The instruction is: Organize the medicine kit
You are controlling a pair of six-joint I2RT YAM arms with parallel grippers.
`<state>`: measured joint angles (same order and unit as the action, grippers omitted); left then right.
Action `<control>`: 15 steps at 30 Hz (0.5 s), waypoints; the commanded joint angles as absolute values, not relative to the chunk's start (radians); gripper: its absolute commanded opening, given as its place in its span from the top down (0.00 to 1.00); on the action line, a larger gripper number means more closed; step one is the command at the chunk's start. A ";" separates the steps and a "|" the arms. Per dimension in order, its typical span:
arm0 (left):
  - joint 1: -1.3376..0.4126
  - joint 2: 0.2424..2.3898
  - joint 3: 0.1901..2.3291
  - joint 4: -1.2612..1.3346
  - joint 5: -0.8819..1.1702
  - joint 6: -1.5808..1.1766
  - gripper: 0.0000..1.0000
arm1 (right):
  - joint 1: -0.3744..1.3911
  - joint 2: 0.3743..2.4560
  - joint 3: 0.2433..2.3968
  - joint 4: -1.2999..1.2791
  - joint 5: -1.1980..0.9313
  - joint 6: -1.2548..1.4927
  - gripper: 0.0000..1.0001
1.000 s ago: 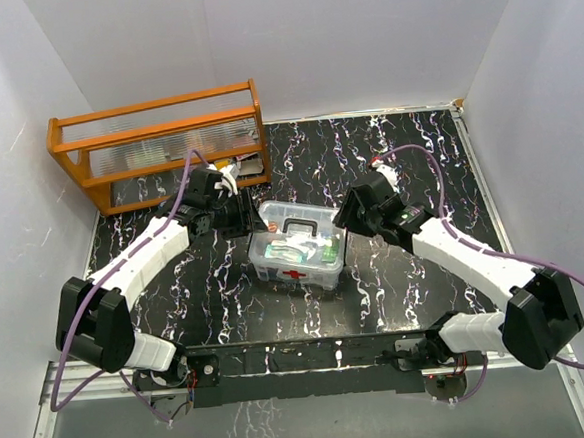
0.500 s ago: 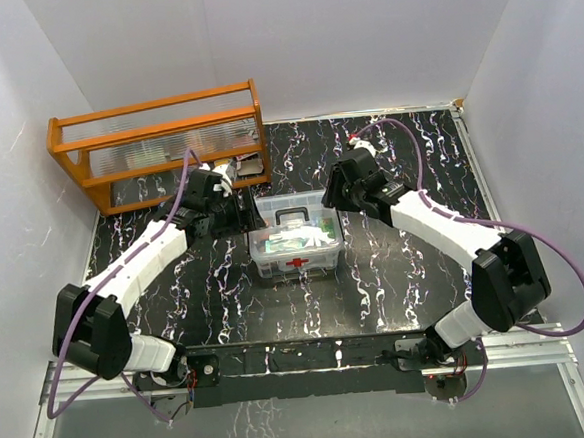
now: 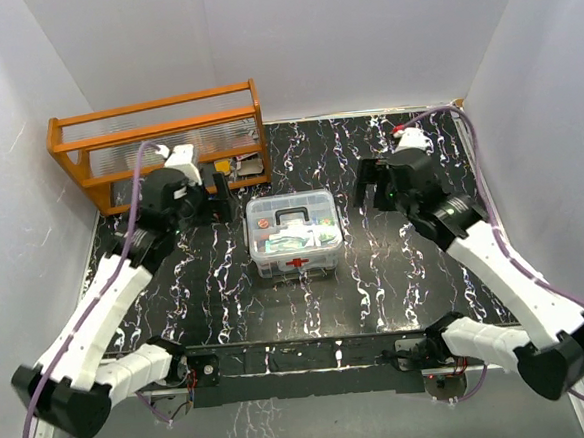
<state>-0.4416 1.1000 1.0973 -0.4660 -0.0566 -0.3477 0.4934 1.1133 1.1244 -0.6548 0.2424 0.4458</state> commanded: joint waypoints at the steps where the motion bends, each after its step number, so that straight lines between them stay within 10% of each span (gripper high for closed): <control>1: -0.445 0.913 1.094 -0.462 -0.156 -0.304 0.01 | 0.492 0.969 1.149 -0.733 0.378 0.355 0.02; 15: -0.446 0.609 1.214 -0.766 -0.257 -0.350 0.01 | 0.491 0.595 1.201 -0.886 0.562 0.424 0.02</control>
<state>-0.4419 0.6453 1.1717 -0.6338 -0.2272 -0.3336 0.4934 0.6743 1.1641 -0.8642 0.4854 0.3935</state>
